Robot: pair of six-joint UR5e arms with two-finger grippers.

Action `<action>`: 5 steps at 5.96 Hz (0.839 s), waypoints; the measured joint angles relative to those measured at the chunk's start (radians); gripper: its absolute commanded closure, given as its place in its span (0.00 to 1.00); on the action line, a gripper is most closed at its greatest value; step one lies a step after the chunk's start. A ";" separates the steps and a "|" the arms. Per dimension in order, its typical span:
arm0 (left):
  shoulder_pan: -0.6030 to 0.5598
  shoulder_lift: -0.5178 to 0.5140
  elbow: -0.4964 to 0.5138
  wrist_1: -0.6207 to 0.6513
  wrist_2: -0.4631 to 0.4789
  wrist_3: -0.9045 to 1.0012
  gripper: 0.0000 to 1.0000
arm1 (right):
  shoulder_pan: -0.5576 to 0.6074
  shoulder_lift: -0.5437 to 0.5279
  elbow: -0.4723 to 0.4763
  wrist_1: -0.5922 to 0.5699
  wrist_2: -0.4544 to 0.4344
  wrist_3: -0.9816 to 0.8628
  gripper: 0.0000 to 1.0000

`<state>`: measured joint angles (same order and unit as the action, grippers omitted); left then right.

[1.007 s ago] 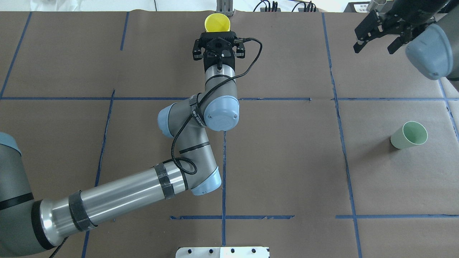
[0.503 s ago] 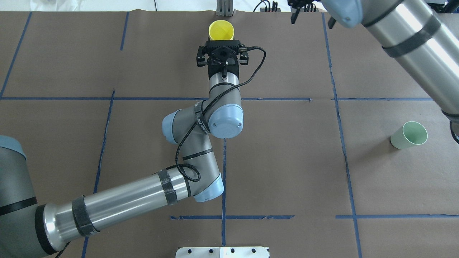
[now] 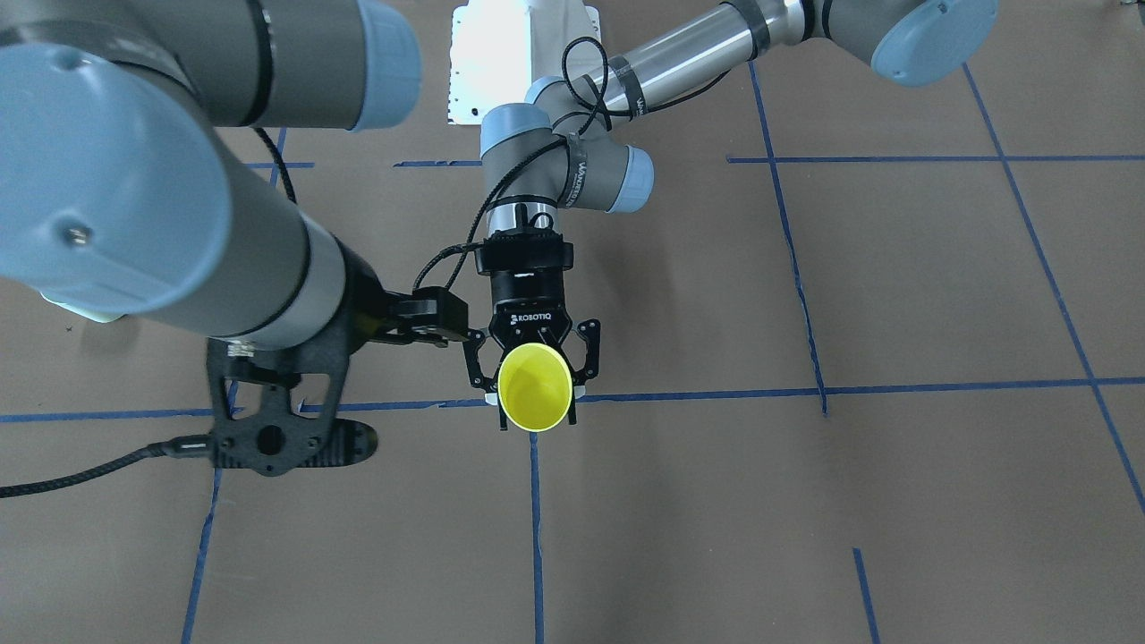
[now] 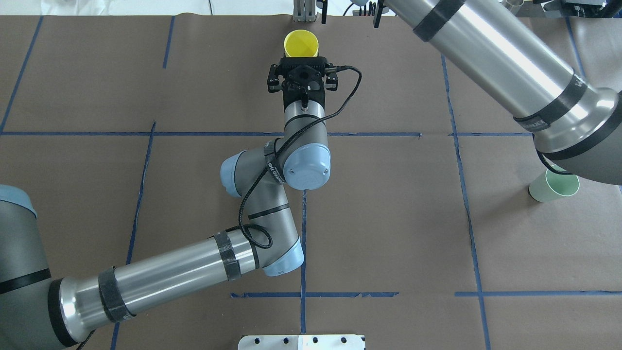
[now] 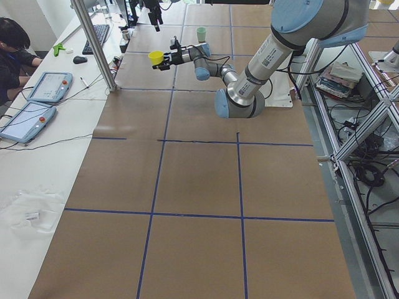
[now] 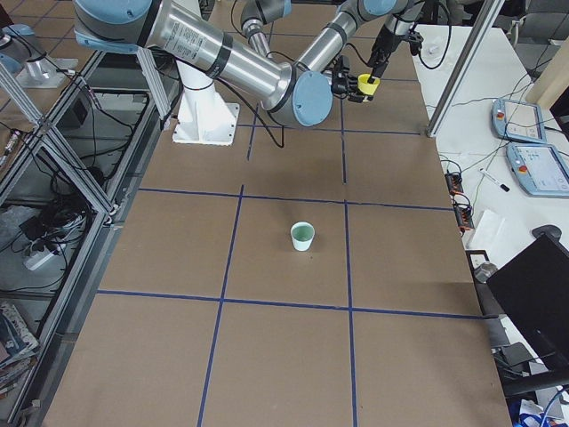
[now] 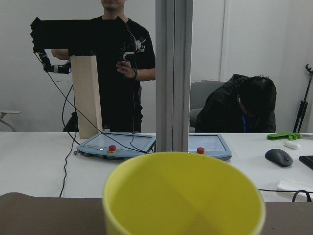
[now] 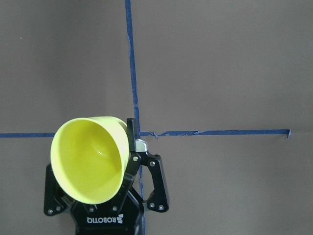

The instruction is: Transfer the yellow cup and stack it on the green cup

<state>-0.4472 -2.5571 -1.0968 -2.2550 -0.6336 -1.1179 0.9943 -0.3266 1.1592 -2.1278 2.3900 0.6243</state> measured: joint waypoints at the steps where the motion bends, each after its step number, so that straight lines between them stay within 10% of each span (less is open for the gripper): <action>1: 0.001 0.000 0.000 0.000 -0.001 0.001 0.56 | -0.021 0.002 -0.023 0.052 -0.024 0.023 0.01; 5: 0.005 0.001 0.000 -0.002 -0.003 0.003 0.56 | -0.061 0.004 -0.127 0.279 -0.098 0.127 0.08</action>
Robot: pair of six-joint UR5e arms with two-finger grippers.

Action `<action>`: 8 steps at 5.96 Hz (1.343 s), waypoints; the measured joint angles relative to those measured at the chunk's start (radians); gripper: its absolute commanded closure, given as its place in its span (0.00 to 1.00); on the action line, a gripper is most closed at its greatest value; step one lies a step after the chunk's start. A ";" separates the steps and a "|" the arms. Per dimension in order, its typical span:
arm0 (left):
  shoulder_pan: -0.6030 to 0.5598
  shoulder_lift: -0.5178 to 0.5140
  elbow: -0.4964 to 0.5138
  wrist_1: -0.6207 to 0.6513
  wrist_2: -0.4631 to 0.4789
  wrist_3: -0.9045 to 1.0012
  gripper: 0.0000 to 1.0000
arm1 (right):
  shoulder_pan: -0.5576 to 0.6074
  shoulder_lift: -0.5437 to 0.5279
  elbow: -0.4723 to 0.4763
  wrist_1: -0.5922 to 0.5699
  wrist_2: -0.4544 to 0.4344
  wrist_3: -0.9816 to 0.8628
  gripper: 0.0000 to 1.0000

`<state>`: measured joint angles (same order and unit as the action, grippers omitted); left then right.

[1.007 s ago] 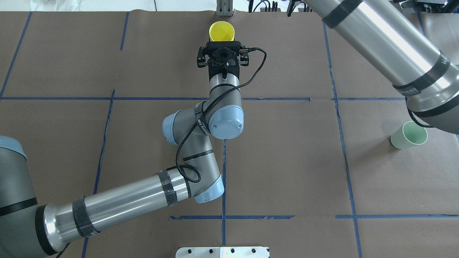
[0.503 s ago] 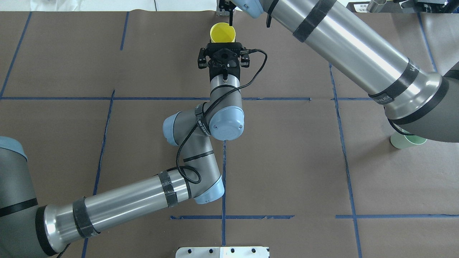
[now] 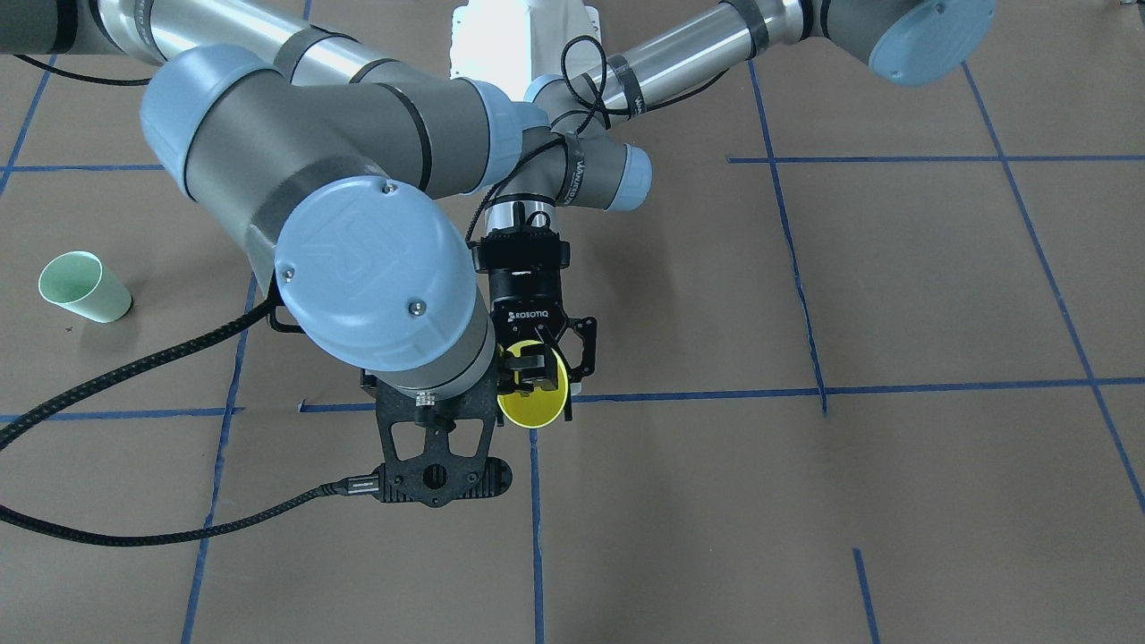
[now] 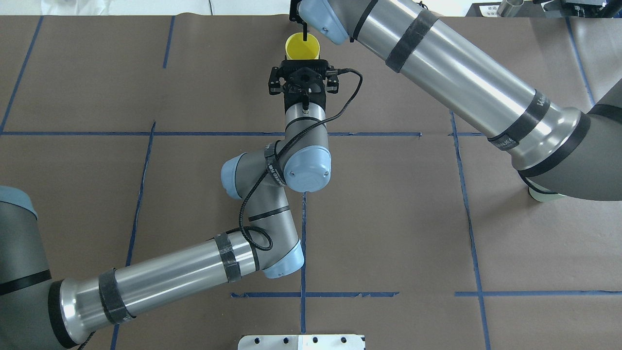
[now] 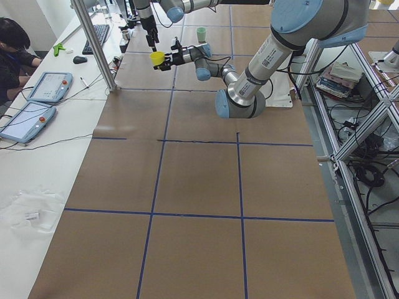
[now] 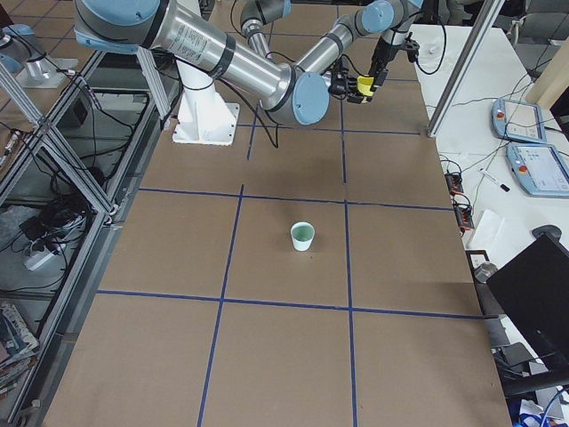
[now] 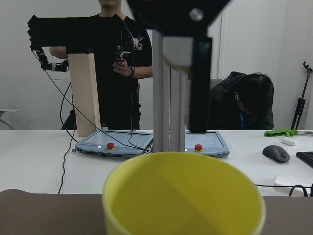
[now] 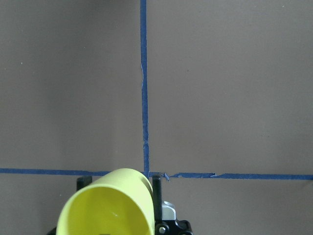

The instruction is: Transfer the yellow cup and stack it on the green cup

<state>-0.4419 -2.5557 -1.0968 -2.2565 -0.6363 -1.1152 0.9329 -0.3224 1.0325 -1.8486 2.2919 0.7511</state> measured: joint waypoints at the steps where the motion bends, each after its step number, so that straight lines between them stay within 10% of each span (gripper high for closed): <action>1: 0.000 0.000 0.000 0.000 0.000 0.000 0.56 | -0.009 0.001 -0.008 0.027 -0.012 0.018 0.14; 4: 0.000 0.001 -0.001 0.000 -0.002 0.000 0.56 | -0.043 0.003 -0.025 0.072 -0.043 0.049 0.38; 8: 0.000 0.002 -0.001 0.000 -0.003 0.000 0.56 | -0.048 0.003 -0.021 0.071 -0.054 0.038 0.43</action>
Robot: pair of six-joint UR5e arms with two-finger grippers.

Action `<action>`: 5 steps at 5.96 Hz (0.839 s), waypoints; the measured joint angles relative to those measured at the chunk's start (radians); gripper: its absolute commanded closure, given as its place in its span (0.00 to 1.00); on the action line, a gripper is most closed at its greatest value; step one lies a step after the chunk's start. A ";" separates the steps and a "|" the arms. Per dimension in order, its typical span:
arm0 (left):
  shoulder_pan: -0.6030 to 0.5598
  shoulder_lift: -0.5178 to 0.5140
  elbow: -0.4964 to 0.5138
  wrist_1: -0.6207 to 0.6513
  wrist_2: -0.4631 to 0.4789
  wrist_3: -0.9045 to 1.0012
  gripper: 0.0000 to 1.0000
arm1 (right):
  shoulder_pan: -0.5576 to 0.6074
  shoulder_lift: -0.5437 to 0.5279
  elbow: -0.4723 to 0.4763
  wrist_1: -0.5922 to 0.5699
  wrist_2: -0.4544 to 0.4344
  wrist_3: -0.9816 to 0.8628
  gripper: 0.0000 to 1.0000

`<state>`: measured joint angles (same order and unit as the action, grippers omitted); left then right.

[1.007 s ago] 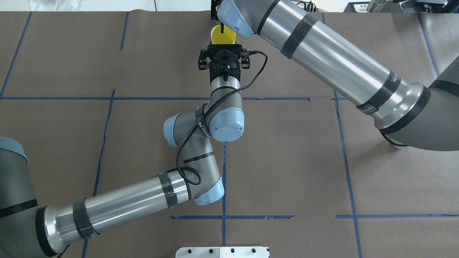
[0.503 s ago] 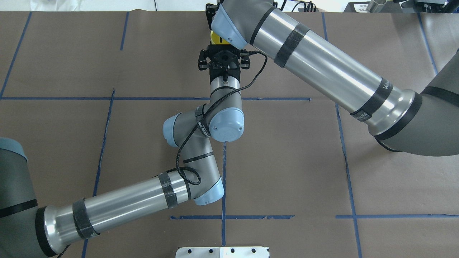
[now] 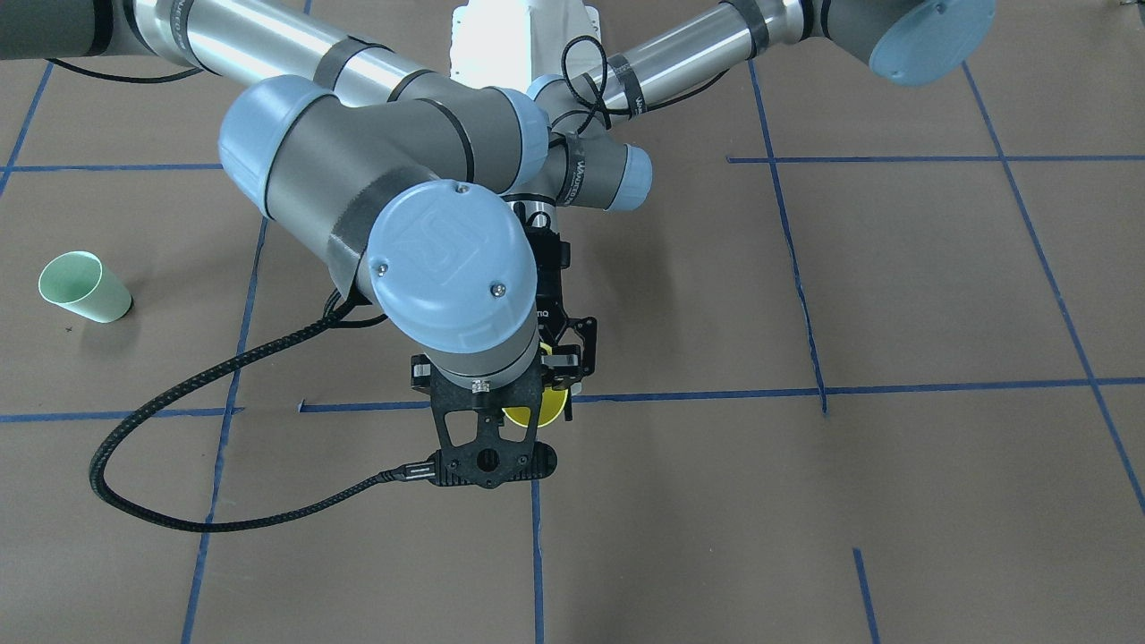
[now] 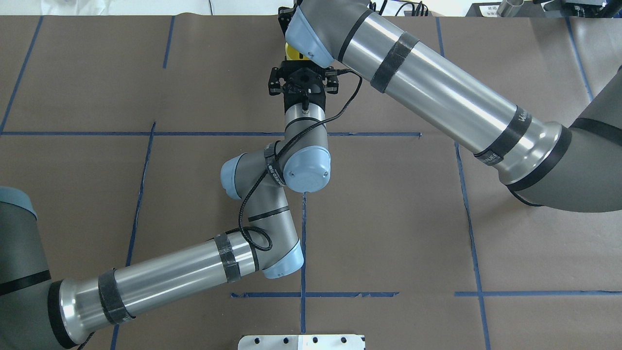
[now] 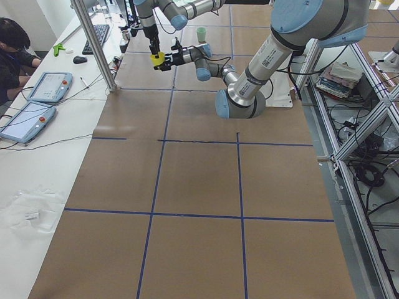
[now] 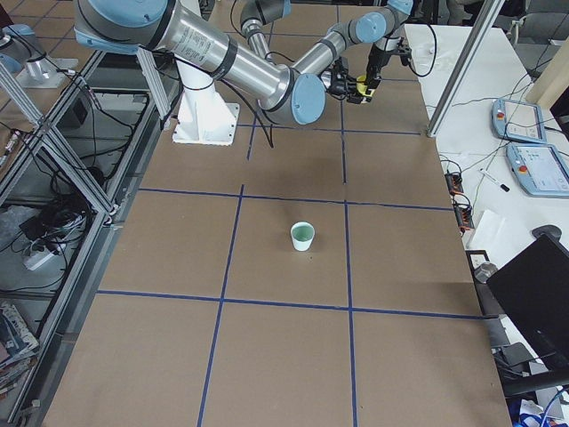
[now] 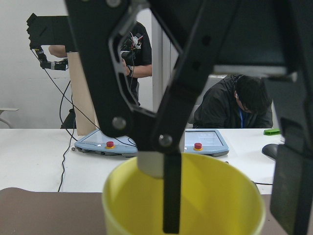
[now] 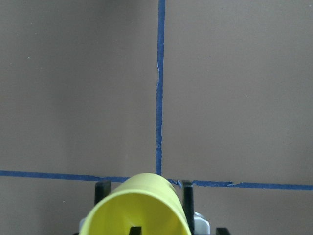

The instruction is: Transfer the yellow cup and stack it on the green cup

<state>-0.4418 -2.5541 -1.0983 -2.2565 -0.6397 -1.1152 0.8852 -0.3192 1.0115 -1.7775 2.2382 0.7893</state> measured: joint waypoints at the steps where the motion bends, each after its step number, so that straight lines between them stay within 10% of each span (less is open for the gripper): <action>1: 0.000 0.000 0.000 0.000 0.000 0.000 0.56 | 0.000 -0.002 0.001 -0.001 -0.010 -0.006 0.45; 2: -0.001 0.000 0.000 -0.001 -0.001 0.000 0.56 | 0.000 -0.004 0.003 -0.002 -0.015 -0.012 0.56; 3: 0.000 0.000 0.000 -0.001 -0.001 0.000 0.56 | 0.000 -0.005 0.004 -0.003 -0.016 -0.016 0.88; 5: -0.001 0.000 0.000 0.000 -0.001 0.001 0.53 | 0.002 -0.004 0.006 -0.005 -0.015 -0.019 1.00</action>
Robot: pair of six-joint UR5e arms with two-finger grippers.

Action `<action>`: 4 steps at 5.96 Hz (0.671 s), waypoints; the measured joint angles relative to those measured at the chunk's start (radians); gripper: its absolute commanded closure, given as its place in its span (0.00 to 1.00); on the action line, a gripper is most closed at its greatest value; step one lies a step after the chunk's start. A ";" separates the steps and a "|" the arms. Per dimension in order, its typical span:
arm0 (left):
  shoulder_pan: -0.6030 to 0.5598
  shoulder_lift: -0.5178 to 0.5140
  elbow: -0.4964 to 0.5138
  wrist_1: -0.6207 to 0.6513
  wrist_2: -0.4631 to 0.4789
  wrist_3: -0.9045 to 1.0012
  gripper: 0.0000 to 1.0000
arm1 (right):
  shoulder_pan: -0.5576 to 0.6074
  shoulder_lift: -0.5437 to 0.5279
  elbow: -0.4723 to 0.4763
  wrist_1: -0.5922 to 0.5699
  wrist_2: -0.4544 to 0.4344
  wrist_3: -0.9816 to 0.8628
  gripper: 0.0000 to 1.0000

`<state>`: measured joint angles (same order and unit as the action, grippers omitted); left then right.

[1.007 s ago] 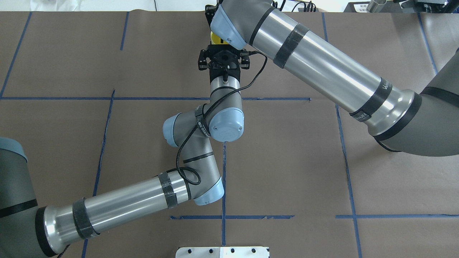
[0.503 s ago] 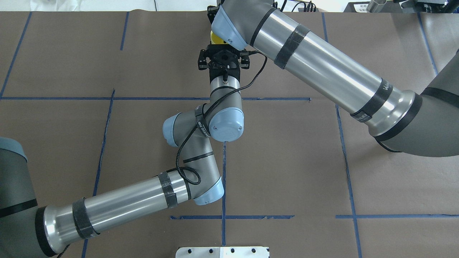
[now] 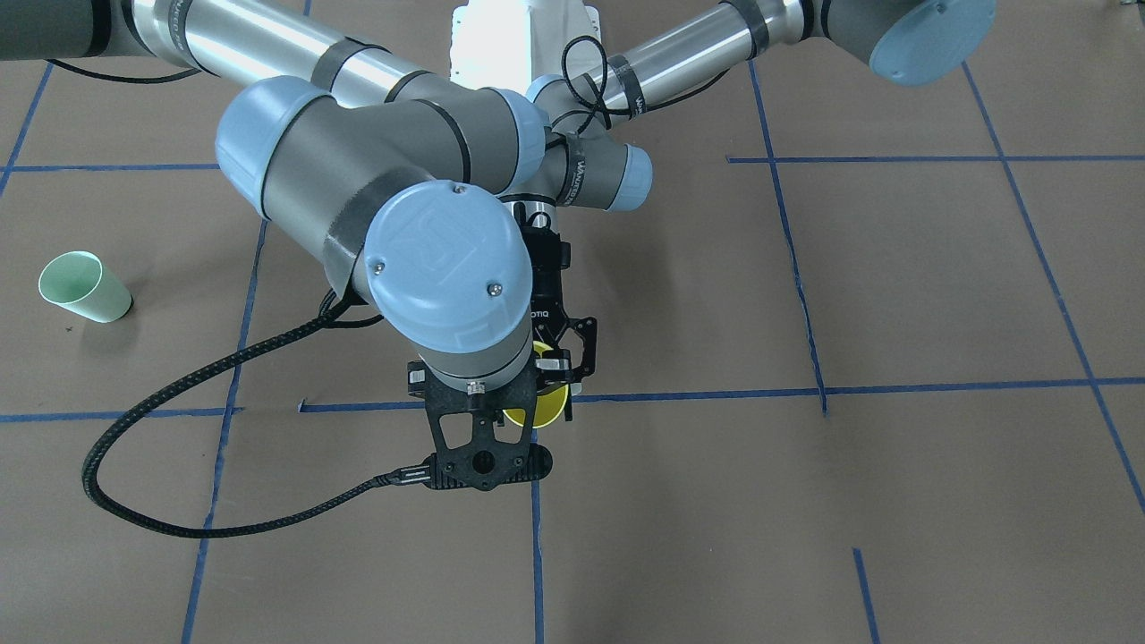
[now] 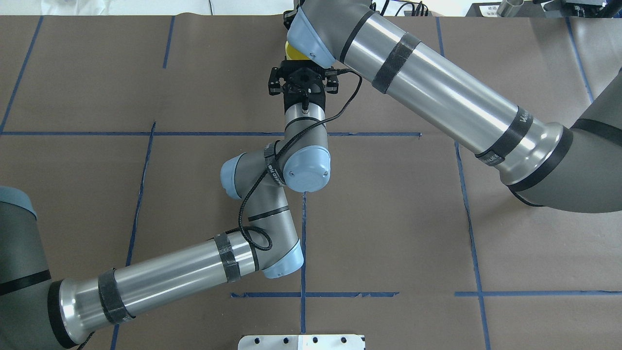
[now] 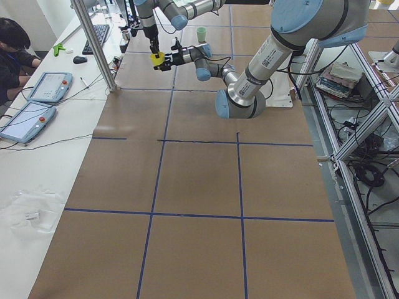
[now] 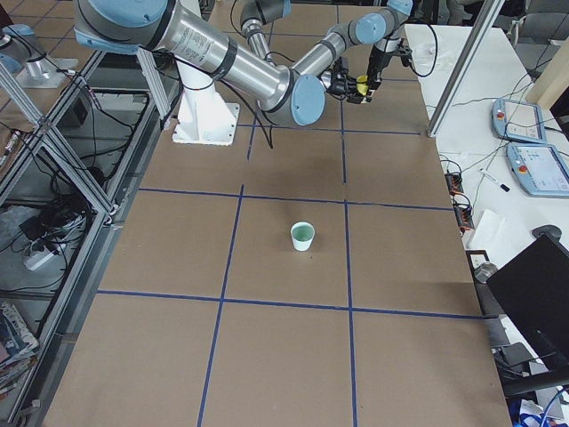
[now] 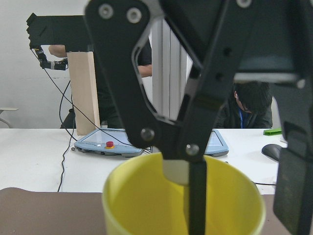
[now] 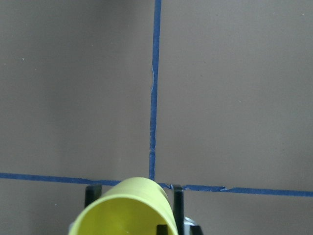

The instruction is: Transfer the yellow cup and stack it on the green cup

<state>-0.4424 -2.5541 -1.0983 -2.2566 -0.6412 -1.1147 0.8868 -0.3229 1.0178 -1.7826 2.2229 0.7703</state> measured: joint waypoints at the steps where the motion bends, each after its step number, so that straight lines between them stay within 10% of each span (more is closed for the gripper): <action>1: 0.000 0.000 0.000 0.000 0.000 0.003 0.43 | 0.001 0.001 0.000 -0.001 0.001 0.000 1.00; 2: -0.001 0.002 -0.001 -0.001 0.001 0.013 0.07 | 0.002 0.002 0.001 -0.003 0.002 0.000 1.00; 4: -0.001 0.006 -0.001 -0.002 0.003 0.030 0.00 | 0.019 0.007 0.013 -0.010 0.004 0.000 1.00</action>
<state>-0.4432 -2.5484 -1.0991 -2.2585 -0.6381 -1.0844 0.9059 -0.3162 1.0308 -1.7922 2.2271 0.7705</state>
